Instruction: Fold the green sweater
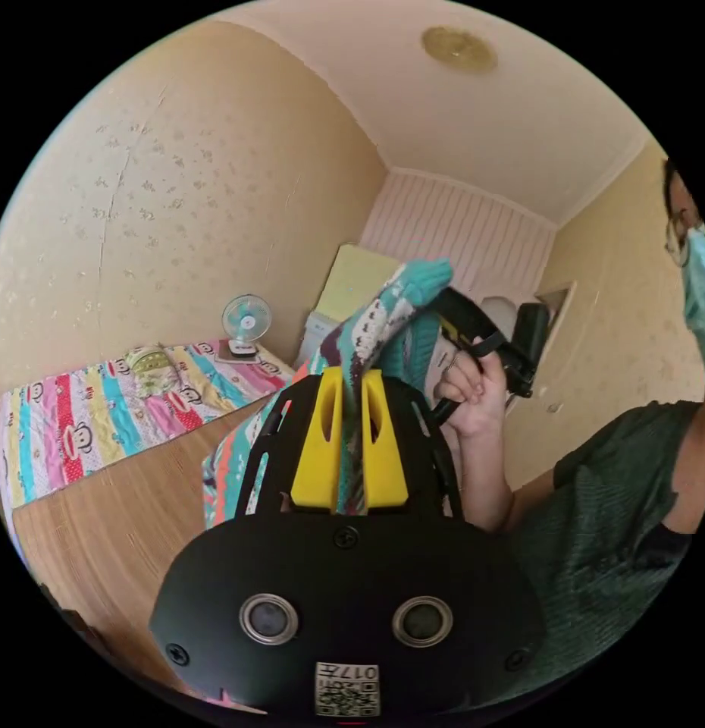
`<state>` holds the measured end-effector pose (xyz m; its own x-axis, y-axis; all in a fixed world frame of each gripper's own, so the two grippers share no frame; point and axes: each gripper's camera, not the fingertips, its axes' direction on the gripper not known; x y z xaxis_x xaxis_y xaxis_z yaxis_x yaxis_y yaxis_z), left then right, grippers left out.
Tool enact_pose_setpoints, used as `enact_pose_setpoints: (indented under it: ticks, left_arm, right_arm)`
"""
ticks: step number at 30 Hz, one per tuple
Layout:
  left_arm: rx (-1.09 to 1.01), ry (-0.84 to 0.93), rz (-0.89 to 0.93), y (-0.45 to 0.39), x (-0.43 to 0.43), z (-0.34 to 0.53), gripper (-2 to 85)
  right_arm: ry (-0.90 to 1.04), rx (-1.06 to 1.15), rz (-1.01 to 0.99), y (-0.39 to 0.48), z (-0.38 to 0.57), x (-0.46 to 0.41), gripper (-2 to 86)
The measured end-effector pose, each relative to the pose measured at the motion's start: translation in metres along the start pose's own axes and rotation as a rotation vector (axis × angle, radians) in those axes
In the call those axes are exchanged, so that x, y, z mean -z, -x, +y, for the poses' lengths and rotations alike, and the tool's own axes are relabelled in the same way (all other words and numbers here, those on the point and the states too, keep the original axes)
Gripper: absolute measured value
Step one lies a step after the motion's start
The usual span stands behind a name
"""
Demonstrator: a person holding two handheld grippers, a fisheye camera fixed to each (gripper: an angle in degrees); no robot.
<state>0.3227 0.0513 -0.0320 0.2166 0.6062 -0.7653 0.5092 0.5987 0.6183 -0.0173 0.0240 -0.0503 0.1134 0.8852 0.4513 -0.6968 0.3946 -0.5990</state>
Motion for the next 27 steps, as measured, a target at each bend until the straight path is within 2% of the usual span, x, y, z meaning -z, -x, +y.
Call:
enact_pose_setpoints:
  ticks: [2, 3, 6, 9, 13, 17, 19, 21, 22, 26, 27]
  left_arm:
    - [0.020, -0.154, 0.286, 0.012, 0.026, -0.019, 4.0]
    - [0.019, -0.169, 0.324, 0.010, 0.027, -0.026, 3.9]
    - [-0.059, -0.217, 0.386, -0.019, 0.033, -0.055, 3.7]
    - [-0.140, -0.281, 0.476, -0.051, 0.042, -0.075, 3.8]
    - [-0.157, -0.332, 0.224, -0.100, 0.060, -0.097, 4.1]
    - [-0.142, -0.385, 0.100, -0.130, 0.064, -0.118, 4.2]
    - [-0.149, -0.377, 0.100, -0.138, 0.062, -0.130, 4.2]
    - [-0.168, -0.372, 0.119, -0.146, 0.062, -0.140, 4.2]
    - [-0.166, -0.375, 0.122, -0.149, 0.062, -0.146, 4.2]
    - [-0.087, -0.407, 0.019, -0.152, 0.073, -0.164, 4.2]
    - [-0.075, -0.411, 0.005, -0.152, 0.075, -0.166, 4.2]
  right_arm:
    - [-0.005, 0.091, -0.154, 0.002, -0.002, 0.014, 4.5]
    - [0.005, 0.194, -0.248, 0.011, -0.002, 0.020, 4.9]
    - [-0.037, 0.400, -0.350, 0.039, 0.008, 0.040, 4.8]
    - [-0.061, 0.349, -0.388, 0.038, 0.023, 0.059, 3.3]
    - [0.025, 0.186, -0.536, 0.021, 0.051, 0.062, 6.1]
    - [0.200, -0.050, -0.573, 0.022, 0.097, 0.023, 9.9]
    - [0.291, -0.087, -0.524, 0.034, 0.106, 0.001, 12.2]
    - [0.371, -0.107, -0.301, 0.043, 0.105, -0.027, 13.8]
    - [0.376, -0.105, -0.309, 0.042, 0.102, -0.032, 13.9]
    - [0.451, -0.070, -0.830, 0.045, 0.058, -0.070, 12.0]
    - [0.472, -0.069, -0.830, 0.049, 0.047, -0.078, 11.3]
